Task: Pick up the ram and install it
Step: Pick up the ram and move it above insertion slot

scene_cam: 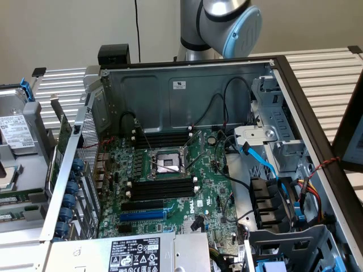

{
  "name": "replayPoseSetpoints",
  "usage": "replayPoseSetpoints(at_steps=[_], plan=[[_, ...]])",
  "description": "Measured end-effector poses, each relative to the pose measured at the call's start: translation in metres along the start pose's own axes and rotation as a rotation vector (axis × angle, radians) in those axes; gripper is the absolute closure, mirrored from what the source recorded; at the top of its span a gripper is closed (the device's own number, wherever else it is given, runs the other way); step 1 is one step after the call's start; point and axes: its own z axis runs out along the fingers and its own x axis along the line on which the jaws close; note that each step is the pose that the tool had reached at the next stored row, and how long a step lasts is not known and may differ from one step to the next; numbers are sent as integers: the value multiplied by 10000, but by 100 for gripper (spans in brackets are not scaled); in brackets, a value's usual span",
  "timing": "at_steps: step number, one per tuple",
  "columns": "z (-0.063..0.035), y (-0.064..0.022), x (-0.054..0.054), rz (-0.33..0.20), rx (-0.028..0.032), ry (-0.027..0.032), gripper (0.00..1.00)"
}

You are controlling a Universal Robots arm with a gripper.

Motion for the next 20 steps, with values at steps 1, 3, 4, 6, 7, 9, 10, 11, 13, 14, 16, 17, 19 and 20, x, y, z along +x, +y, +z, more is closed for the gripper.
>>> replayPoseSetpoints(at_steps=[1,3,4,6,7,9,10,11,13,14,16,17,19,20], plan=[[18,0,0,1,-1,0,64],[54,0,-1,2,-1,0,64],[73,0,-2,2,-1,0,64],[109,0,-2,3,0,0,64],[127,0,-2,3,-1,0,64],[163,0,-3,3,0,0,64],[182,0,-3,3,0,0,64],[199,0,-4,3,0,0,64],[237,-1,-4,-5,2,-1,64],[255,-1,-5,-20,2,0,64],[289,-1,-5,-88,12,1,64],[306,-1,-5,-124,21,0,64],[338,-1,-6,-216,30,1,64],[352,-1,-7,-269,33,0,64]])
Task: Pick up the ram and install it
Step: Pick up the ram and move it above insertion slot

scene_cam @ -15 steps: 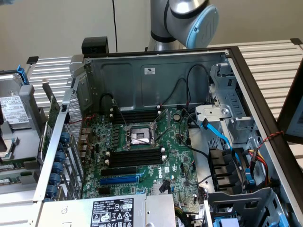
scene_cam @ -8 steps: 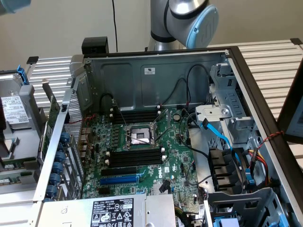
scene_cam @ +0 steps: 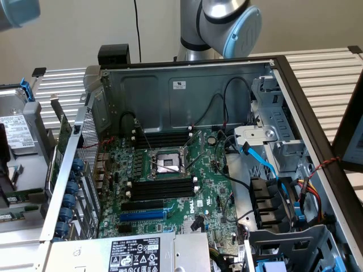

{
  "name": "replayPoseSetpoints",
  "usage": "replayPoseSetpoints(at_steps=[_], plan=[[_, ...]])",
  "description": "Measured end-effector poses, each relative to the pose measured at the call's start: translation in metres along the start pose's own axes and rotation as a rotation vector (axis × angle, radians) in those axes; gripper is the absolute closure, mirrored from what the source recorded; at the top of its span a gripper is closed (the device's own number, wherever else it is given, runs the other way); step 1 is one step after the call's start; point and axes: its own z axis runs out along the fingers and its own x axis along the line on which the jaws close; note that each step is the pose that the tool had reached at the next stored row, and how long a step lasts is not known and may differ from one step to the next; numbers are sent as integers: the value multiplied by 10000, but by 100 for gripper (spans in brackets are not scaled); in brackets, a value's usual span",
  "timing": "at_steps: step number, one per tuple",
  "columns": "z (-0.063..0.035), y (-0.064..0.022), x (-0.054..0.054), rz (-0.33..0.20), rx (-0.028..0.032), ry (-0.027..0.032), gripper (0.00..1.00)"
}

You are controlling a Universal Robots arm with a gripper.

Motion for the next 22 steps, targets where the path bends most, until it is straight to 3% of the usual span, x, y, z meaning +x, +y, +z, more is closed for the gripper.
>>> replayPoseSetpoints(at_steps=[6,22], plan=[[76,0,1,-57,35,1,64],[239,5,-2,-57,37,2,64]])
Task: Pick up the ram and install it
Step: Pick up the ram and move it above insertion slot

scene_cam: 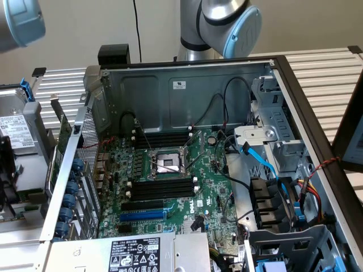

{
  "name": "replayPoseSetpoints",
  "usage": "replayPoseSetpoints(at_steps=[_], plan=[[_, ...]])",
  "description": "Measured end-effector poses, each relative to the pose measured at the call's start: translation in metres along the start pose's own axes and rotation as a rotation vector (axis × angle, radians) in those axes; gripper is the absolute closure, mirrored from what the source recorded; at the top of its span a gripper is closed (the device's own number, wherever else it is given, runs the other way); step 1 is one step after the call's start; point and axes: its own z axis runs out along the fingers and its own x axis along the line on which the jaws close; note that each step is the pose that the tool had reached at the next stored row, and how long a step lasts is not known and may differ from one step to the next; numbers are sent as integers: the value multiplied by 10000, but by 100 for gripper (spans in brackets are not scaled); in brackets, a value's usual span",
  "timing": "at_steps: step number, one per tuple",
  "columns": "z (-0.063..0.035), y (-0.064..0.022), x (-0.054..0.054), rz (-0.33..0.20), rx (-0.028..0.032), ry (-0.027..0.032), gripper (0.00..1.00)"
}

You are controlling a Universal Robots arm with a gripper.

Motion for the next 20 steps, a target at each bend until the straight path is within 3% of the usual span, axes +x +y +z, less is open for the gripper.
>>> replayPoseSetpoints(at_steps=[11,18,20], plan=[[61,4,-1,-1,0,0,64],[75,5,-2,0,3,0,88],[36,5,0,1,10,-1,88]])
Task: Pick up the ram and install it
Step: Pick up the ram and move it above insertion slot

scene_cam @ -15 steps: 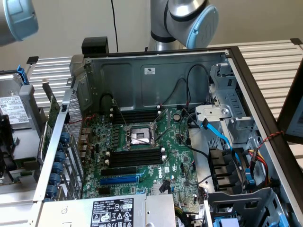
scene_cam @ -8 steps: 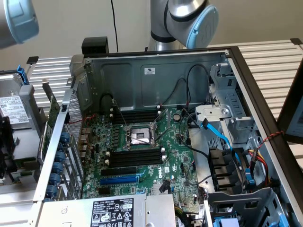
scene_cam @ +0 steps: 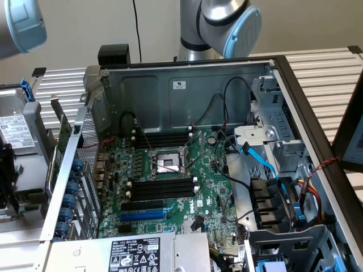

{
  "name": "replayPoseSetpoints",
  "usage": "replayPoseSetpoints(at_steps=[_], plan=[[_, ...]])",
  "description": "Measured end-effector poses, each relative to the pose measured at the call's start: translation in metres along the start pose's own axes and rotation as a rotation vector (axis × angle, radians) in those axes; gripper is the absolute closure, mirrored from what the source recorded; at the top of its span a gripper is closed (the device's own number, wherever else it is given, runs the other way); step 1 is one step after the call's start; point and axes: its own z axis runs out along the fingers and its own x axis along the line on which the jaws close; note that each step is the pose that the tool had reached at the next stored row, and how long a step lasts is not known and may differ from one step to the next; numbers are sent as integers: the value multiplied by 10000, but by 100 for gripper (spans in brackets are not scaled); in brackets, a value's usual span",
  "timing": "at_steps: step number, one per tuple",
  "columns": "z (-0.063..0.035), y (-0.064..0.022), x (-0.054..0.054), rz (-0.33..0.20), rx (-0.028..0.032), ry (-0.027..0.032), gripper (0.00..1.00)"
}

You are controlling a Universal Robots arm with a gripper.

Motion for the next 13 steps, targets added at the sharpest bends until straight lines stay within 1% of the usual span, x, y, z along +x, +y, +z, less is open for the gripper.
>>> replayPoseSetpoints(at_steps=[13], plan=[[-586,-1,41,-1,-2,1,88]])
